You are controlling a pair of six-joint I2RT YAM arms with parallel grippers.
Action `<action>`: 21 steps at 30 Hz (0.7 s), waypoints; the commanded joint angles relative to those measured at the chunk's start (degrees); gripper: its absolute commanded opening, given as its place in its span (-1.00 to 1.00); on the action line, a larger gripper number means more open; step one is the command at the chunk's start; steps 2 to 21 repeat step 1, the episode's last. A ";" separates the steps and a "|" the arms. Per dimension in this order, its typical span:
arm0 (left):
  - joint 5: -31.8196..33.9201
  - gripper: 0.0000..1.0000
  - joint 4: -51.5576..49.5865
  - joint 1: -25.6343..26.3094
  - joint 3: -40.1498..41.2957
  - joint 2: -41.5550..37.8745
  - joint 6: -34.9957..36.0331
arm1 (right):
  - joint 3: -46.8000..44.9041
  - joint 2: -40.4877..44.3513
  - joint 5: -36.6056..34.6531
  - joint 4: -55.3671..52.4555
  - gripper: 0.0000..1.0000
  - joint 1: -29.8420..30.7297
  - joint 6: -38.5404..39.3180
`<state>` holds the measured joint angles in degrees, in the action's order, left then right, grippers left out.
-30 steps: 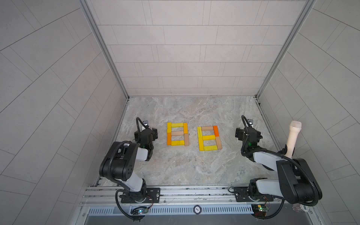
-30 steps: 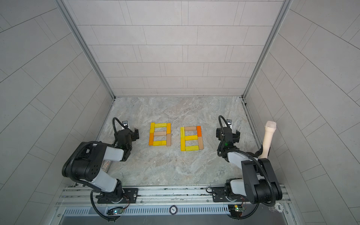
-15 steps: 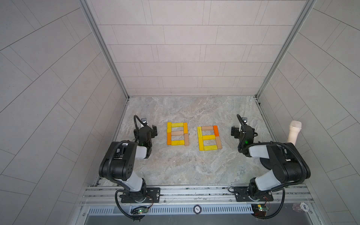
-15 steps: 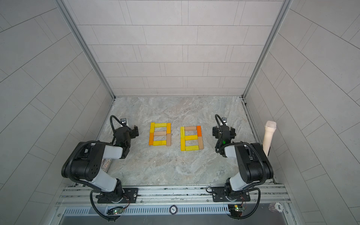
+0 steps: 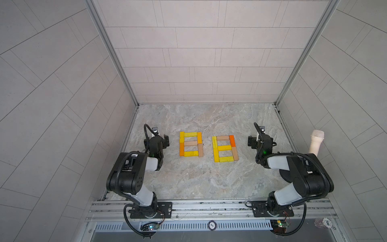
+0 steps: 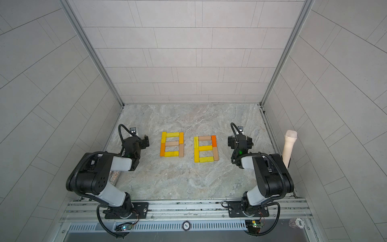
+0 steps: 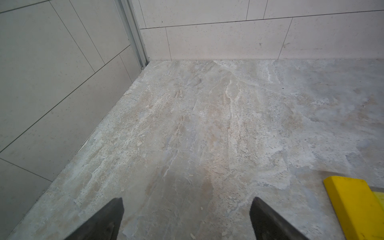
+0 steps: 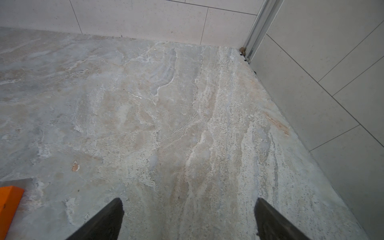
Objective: Assemble the number 8 with building blocks
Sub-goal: Reset both arms
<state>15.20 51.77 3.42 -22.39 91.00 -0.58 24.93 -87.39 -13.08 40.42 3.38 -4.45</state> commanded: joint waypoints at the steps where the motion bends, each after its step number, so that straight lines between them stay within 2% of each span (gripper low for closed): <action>1: 0.01 1.00 0.94 -0.12 -0.28 -0.23 -0.43 | 0.21 0.83 -0.15 0.22 0.99 0.14 0.93; 21: 0.01 1.00 0.94 -0.12 -0.28 -0.23 -0.43 | 0.21 0.83 -0.15 0.22 0.99 0.14 0.93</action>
